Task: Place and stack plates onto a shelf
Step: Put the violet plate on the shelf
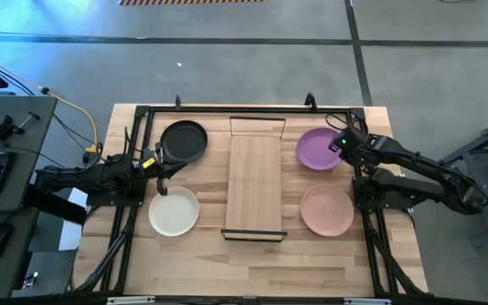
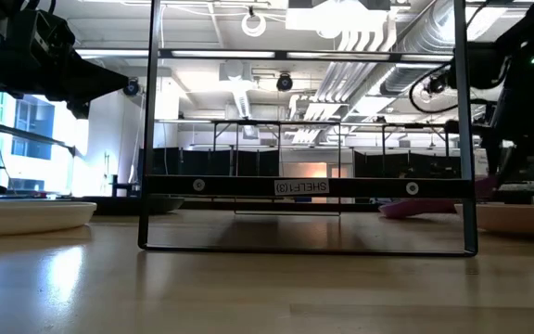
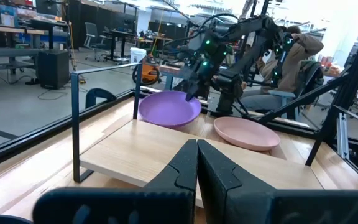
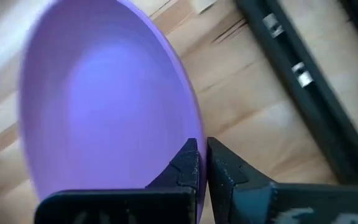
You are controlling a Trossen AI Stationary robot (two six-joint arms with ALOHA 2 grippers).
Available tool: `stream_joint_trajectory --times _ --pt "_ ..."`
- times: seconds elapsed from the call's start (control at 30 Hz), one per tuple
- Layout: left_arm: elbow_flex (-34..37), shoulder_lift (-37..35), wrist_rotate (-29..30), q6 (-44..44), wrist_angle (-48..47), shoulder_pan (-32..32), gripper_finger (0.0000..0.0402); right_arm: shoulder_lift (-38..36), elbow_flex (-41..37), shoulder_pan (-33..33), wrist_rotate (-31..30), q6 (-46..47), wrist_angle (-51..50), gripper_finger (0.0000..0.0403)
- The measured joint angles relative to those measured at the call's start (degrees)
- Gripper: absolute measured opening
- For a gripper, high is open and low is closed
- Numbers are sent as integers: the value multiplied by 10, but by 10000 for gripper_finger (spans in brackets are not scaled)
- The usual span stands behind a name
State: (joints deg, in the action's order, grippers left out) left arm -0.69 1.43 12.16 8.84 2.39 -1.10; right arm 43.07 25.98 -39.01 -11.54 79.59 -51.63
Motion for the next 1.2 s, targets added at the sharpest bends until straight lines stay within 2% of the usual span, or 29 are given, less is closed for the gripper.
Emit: stream_joint_trajectory --times 0.13,0.3,0.5,0.73,0.9,1.03,1.2 --pt "0 0 0 0 0 0 0 -44 7 22 -2 14 0 1" --pt "0 0 0 0 0 0 0 -66 14 36 2 14 -6 1" --pt "0 0 0 0 0 0 0 -69 50 64 47 -27 -35 0" --pt "0 0 0 0 0 0 0 -48 101 158 101 -45 -45 0" --pt "0 0 0 0 0 0 0 0 107 240 43 11 68 0" --pt "0 0 0 0 0 0 0 84 107 281 7 27 186 0" --pt "0 0 0 0 0 0 0 197 107 298 0 38 308 0"
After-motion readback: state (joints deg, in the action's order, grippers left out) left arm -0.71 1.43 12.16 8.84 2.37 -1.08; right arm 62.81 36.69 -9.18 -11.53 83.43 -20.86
